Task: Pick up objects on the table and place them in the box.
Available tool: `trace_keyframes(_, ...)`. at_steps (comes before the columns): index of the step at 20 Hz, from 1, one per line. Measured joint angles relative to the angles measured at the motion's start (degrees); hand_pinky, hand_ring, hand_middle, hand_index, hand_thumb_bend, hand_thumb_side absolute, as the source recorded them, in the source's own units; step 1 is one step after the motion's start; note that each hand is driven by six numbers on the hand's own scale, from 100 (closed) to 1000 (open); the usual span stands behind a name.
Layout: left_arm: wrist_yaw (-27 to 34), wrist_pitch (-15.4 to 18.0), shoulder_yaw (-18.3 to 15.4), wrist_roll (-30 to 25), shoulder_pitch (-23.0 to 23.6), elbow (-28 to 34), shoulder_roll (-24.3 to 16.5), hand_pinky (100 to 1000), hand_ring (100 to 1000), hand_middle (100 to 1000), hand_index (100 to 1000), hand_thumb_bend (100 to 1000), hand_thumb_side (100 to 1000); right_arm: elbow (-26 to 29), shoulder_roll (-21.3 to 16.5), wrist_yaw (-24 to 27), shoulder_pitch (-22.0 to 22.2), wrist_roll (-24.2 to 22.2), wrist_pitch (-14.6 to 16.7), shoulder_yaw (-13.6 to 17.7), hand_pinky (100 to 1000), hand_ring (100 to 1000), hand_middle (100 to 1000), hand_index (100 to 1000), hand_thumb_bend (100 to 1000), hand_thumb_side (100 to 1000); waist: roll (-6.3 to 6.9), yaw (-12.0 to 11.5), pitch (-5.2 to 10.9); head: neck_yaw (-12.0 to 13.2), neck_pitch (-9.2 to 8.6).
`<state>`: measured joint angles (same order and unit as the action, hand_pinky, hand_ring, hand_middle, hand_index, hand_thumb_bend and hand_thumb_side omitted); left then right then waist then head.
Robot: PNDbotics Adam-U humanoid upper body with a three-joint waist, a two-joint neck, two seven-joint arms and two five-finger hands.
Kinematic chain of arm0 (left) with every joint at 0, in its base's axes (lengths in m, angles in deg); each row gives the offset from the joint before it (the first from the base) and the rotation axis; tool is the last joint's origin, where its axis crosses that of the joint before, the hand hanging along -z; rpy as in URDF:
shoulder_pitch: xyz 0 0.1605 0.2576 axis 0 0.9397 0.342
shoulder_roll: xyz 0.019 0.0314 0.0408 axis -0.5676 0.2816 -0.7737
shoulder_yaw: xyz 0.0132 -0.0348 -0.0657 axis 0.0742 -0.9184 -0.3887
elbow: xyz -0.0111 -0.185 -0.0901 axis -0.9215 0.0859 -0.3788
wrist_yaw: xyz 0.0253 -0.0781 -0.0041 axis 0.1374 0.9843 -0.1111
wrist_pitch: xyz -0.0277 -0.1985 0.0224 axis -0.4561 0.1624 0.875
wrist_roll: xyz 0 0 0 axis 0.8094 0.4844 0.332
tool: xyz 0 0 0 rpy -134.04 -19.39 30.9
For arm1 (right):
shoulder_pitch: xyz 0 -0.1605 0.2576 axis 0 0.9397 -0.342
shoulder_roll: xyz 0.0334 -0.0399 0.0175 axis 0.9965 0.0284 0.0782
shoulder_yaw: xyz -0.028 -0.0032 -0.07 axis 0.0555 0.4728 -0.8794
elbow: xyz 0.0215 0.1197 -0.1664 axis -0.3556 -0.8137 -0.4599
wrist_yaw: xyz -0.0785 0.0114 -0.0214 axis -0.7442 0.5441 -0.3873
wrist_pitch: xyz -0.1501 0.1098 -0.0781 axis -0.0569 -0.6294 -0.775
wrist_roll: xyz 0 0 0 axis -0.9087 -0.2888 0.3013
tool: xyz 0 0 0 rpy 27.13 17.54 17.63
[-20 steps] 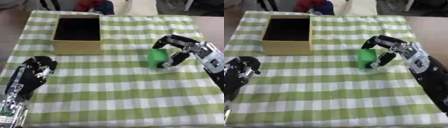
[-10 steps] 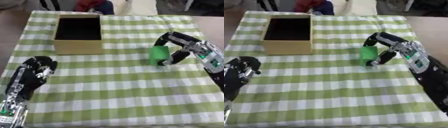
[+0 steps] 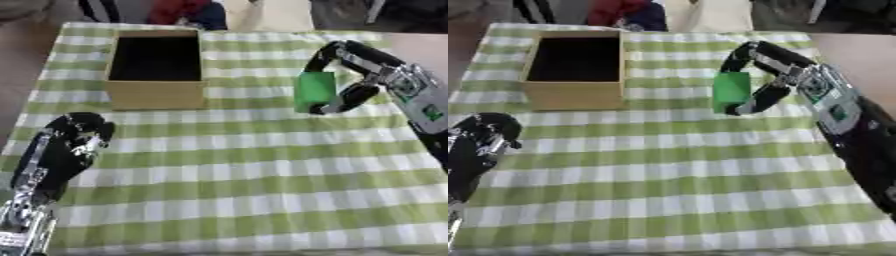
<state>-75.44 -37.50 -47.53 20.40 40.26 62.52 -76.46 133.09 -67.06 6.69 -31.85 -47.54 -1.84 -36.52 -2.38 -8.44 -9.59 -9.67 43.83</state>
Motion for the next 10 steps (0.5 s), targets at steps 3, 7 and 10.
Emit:
trace_keyframes(3, 0.0, 0.0, 0.0, -0.1, 0.0, 0.0, 0.0, 543, 686, 601, 639, 489, 274, 1.2, -0.4, 0.5, -2.6, -0.8, 0.2, -0.8, 736, 605, 317, 478, 593, 100, -0.10, -0.3, 0.00, -0.1, 0.00)
trace_keyframes(7, 0.0, -0.1, 0.5, -0.5, -0.2, 0.0, 0.0, 543, 686, 601, 640, 488, 275, 1.3, -0.5, 0.6, -6.1, -1.8, 0.3, -1.4, 737, 607, 323, 484, 594, 100, -0.10, -1.0, -0.36, -0.5, 0.00)
trace_keyframes(10, 0.0, -0.1, 1.0, -0.9, -0.7, 0.0, 0.0, 543, 686, 602, 640, 487, 275, -0.2, 0.1, 0.5, -8.9, -2.4, 0.4, -1.4, 738, 607, 325, 487, 597, 100, -0.10, -1.6, -0.69, -0.6, 0.00)
